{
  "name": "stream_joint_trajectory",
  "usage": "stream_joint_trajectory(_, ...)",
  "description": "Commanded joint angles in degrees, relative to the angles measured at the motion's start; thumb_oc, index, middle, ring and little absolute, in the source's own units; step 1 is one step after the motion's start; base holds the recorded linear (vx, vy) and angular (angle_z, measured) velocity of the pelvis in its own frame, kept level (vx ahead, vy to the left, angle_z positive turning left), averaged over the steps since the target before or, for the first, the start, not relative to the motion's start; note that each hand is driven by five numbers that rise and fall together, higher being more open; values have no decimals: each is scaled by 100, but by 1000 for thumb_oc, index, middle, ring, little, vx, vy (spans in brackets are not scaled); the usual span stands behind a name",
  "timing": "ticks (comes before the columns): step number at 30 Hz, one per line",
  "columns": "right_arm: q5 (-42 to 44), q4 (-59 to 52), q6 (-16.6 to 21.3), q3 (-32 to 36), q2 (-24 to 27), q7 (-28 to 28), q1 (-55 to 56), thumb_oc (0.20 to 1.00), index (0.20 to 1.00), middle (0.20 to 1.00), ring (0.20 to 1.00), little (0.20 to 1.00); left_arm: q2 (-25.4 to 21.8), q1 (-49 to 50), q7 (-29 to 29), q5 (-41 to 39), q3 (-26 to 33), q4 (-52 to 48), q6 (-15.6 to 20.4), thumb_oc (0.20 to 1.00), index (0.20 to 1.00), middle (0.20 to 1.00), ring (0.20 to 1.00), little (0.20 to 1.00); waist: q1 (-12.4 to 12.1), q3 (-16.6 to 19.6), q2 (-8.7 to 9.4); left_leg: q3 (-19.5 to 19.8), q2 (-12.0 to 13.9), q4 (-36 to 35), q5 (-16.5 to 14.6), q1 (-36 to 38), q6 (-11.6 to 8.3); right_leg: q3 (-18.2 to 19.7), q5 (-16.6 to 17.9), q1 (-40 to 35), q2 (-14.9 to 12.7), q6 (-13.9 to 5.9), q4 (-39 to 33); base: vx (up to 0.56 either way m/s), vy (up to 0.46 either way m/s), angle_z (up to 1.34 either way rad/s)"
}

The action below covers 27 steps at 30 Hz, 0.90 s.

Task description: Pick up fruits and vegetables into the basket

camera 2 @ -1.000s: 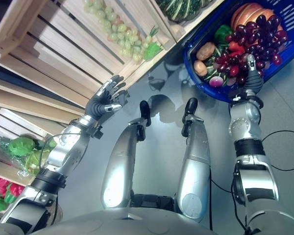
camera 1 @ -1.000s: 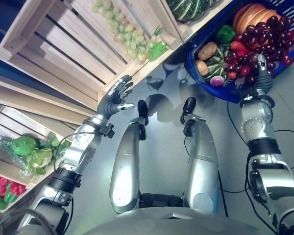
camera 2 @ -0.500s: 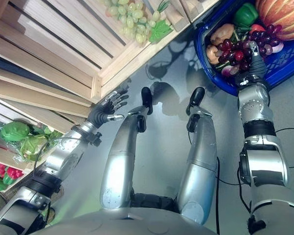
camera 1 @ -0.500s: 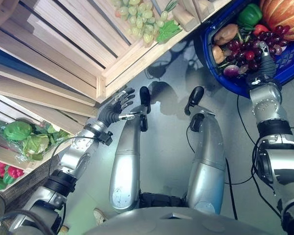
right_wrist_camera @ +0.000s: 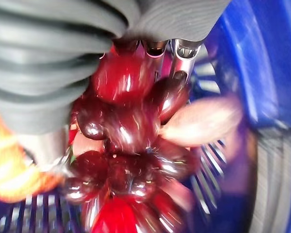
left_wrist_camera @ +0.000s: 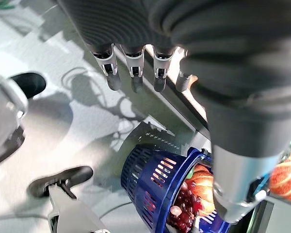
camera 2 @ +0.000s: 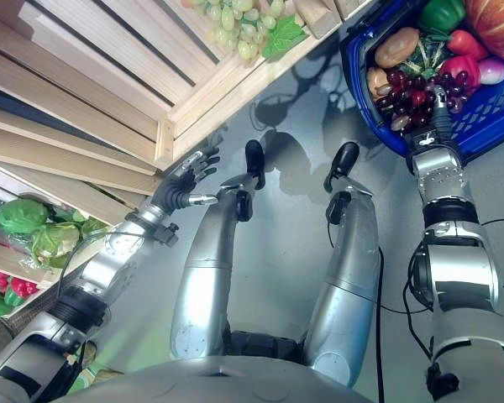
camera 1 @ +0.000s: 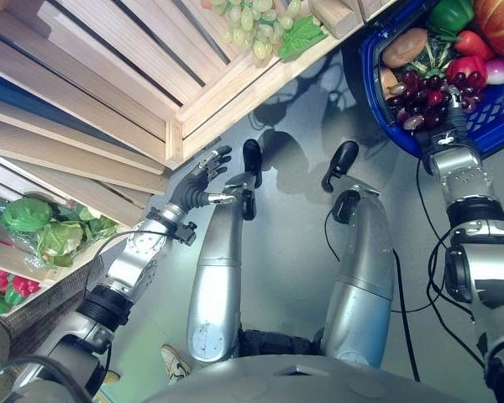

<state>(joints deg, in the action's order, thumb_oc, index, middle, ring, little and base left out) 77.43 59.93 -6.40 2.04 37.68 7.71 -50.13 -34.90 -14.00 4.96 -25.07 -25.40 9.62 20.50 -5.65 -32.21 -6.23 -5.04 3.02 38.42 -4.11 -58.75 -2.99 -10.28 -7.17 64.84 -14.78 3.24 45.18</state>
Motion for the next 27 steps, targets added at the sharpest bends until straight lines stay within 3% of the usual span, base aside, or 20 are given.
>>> stream_joint_trajectory(1,-573,77,716,-79,637,893,162,1000,1000,1000,1000,1000,223,72,-350,276,-226,-540,436,1000,1000,1000,1000,1000,180,242,-902,-48,-54,-576,-75,141,192,9,-352,-157,267,-563,82,0,0,0)
stream_joint_trajectory(2,-746,79,1057,-56,608,1405,154,1000,1000,1000,1000,1000,213,46,-484,400,-243,-593,536,1000,1000,1000,1000,1000,194,242,-906,-69,-56,-649,-61,211,191,0,-326,-217,288,-565,-4,0,0,0)
stream_joint_trajectory(4,-1161,15,1249,12,508,1775,231,1000,1000,1000,1000,1000,211,39,-702,617,-266,-586,769,1000,1000,1000,1000,1000,225,242,-906,-90,-61,-763,-38,344,171,-19,-285,-357,320,-578,-171,-16,38,-1)
stream_joint_trajectory(6,-2238,-478,1839,3,247,2395,451,1000,1000,1000,1000,1000,292,-10,-985,837,-197,-663,1018,1000,1000,1000,1000,1000,289,242,-937,-212,-76,-1041,175,448,177,-96,-96,-426,367,-505,-466,-72,154,-5)
stream_joint_trajectory(8,-2940,-1027,2172,-33,21,2880,897,1000,1000,1000,1000,1000,375,100,-1167,1035,-159,-796,1091,1000,1000,1000,1000,1000,373,242,-934,-238,-120,-1139,77,763,122,2,-213,-676,407,-552,-520,-16,163,-7)
stream_joint_trajectory(10,-3570,-1490,2339,-59,-100,3131,1261,1000,1000,1000,1000,1000,413,142,-1539,1458,-55,-848,1077,1000,1000,1000,1000,1000,452,242,-937,-345,-122,-1266,210,817,147,-36,-82,-710,426,-493,-673,-21,128,-14)
stream_joint_trajectory(11,-3711,-1555,2335,-72,-133,3150,1389,1000,1000,1000,1000,1000,418,199,-1619,1530,-77,-847,1067,1000,1000,1000,1000,1000,471,242,-930,-308,-142,-1240,76,977,106,32,-220,-854,437,-552,-629,69,133,-20)
stream_joint_trajectory(15,-4810,-2595,2185,-280,-429,3290,2422,1000,1000,1000,1000,1000,397,422,-2119,2074,241,-991,960,1000,1000,1000,1000,1000,670,242,-866,-454,-146,-1376,64,1345,82,114,-218,-1170,486,-571,-824,27,144,-17)
stream_joint_trajectory(17,-5259,-3015,2359,-334,-632,3289,3058,1000,1000,1000,1000,1000,305,615,-2620,2776,478,-1070,1004,1000,1000,1000,1000,1000,789,242,-812,-525,-137,-1398,19,1571,65,156,-249,-1401,513,-584,-887,9,157,-9)
stream_joint_trajectory(18,-5611,-3304,2504,-375,-755,3361,3453,1000,1000,1000,1000,1000,188,678,-3142,3676,683,-1177,991,1000,1000,1000,1000,1000,868,242,-772,-608,-126,-1447,112,1623,100,145,-125,-1448,526,-547,-979,-9,153,-12)
stream_joint_trajectory(21,-6228,-3815,2521,-384,-831,3219,4036,1000,1000,1000,1000,1000,-76,799,-4295,5047,1114,-1412,565,1000,1000,1000,1000,1000,1023,242,-700,-658,-109,-1461,52,1974,100,234,-147,-1757,554,-588,-1054,33,154,-19)
stream_joint_trajectory(23,-6544,-4000,2533,-413,-852,3121,4254,1000,1000,1000,1000,1000,-189,849,-4712,5542,1345,-1505,317,1000,1000,1000,1000,1000,1092,242,-663,-686,-104,-1475,26,2137,104,270,-166,-1889,531,-611,-1075,39,131,-21)
stream_joint_trajectory(27,-7405,-4487,2582,-575,-828,2904,4709,1000,1000,1000,1000,1000,-659,805,-5502,6950,1957,-1468,-631,1000,1000,1000,1000,1000,1289,242,-572,-792,-67,-1510,-15,2576,69,355,-142,-2289,426,-704,-1205,43,138,-15)
